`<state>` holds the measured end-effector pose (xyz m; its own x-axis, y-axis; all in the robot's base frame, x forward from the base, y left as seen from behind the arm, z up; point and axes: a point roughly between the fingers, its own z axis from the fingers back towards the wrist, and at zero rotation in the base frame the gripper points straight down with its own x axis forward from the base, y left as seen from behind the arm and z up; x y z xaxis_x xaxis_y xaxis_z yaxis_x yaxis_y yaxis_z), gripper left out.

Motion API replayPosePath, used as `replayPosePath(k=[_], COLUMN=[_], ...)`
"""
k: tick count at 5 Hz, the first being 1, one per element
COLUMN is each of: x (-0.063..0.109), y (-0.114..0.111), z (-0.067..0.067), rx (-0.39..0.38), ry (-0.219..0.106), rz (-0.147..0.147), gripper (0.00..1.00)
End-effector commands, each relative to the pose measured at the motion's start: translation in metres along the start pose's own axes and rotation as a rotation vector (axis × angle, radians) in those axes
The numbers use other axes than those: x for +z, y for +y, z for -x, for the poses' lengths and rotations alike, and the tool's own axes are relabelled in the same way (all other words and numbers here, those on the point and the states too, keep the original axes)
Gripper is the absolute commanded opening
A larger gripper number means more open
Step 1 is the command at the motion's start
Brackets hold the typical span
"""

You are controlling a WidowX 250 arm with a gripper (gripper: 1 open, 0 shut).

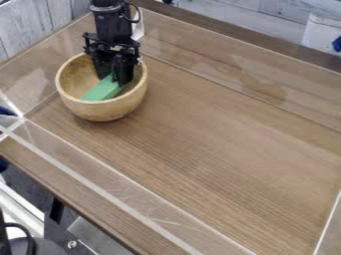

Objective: Remove the green block from inside the brown bowl and put it on the table

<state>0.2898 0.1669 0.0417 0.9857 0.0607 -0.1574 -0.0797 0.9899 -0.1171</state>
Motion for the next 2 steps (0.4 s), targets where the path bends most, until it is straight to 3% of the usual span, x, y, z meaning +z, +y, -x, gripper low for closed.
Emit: replayPosePath(k=[1, 2], x=[0.040, 0.061], y=[-0.004, -0.015], z=[-0.001, 0.000], rx=[-0.008, -0.024], ry=[-0.102, -0.148], rz=[-0.049, -0.053], gripper=[0.00, 0.00])
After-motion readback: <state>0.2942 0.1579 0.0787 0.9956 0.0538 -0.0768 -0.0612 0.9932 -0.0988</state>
